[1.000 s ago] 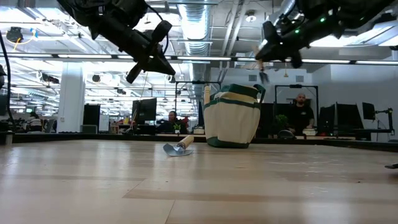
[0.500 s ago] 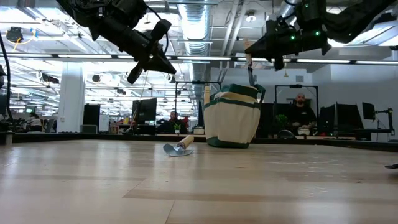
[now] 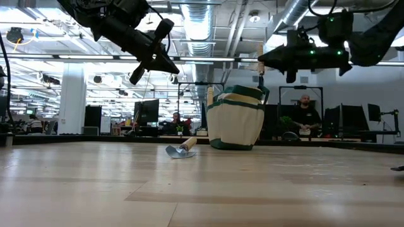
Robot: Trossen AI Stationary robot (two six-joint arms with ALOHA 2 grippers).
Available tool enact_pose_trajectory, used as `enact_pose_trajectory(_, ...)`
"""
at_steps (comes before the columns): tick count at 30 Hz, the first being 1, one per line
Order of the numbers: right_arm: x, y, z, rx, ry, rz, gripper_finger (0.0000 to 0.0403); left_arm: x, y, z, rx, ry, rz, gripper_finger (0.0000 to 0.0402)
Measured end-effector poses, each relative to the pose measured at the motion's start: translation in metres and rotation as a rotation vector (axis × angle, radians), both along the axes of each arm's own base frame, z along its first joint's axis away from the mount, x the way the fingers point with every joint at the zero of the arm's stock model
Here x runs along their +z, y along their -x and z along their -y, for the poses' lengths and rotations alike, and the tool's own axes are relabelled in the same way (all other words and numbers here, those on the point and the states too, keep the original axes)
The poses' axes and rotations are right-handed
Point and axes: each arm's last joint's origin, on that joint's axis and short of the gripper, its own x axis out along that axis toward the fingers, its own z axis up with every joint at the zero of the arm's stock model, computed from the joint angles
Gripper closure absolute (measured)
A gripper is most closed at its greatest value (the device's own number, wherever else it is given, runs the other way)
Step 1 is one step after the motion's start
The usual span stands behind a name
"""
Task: Pick & Place Garden tools in Gardening bag
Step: Put the brown trowel into the gardening bag
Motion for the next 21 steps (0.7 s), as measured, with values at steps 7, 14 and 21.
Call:
enact_pose_trajectory(7, -0.003, 0.001, -0.003, 0.046, 0.029, -0.015, 0.0347, 0.001, 0.0, -0.001, 0.041, -0.007, 0.004, 0.0394)
enact_pose_trajectory(14, -0.002, -0.005, -0.008, 0.09, 0.052, -0.003, 0.0347, 0.001, 0.0, -0.002, 0.055, -0.01, 0.011, 0.0394)
enact_pose_trajectory(21, -0.016, -0.018, -0.003, 0.113, 0.035, 0.038, 0.0347, 0.002, 0.0, -0.001, 0.055, -0.009, 0.018, 0.0394)
